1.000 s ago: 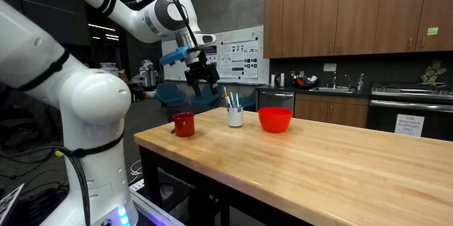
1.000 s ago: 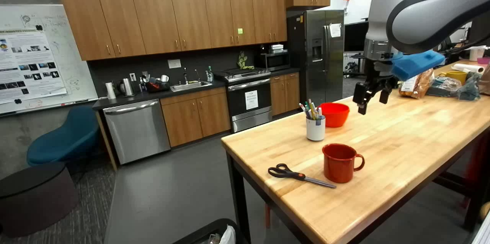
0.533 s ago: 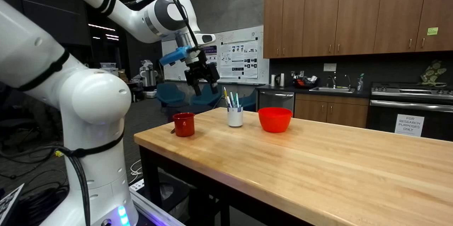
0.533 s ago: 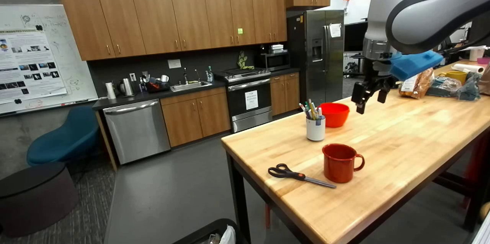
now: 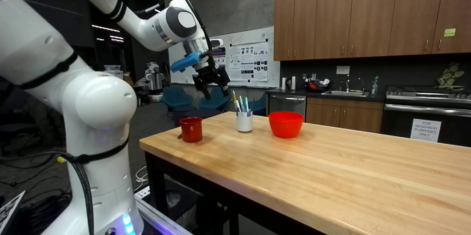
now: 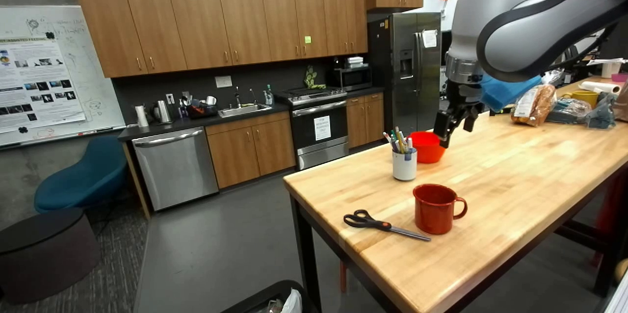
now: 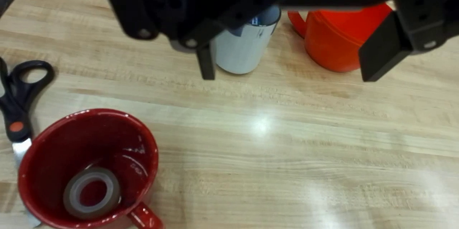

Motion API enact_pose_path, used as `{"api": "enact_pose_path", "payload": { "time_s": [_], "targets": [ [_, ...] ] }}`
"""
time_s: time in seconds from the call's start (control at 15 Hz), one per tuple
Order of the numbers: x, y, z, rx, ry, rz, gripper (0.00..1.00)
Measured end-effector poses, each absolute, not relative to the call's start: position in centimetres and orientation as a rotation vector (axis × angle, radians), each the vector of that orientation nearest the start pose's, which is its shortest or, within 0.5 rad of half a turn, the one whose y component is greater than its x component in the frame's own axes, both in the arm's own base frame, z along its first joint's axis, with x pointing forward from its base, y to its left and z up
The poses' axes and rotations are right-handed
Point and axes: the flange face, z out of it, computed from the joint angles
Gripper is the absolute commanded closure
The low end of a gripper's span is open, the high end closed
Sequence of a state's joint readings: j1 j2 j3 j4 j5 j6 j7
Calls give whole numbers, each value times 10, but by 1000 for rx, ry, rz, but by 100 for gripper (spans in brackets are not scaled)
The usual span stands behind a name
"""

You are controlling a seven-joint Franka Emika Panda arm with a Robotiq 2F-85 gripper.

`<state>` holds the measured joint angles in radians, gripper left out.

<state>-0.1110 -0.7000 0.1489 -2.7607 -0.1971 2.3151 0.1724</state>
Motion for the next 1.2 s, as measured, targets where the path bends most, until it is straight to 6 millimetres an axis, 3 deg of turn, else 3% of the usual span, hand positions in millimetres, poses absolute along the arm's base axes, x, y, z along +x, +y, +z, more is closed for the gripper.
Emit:
{"api": "enact_pose_path", "payload": {
  "time_s": [0.4, 1.07, 1.13, 1.2],
  "targets": [
    [391, 21, 429, -3401, -153, -503, 0],
    [458, 21, 411, -3432, -346, -482, 0],
    [464, 19, 408, -3437, -362, -477, 8],
    [470, 18, 406, -3439, -371, -473, 26]
  ]
}}
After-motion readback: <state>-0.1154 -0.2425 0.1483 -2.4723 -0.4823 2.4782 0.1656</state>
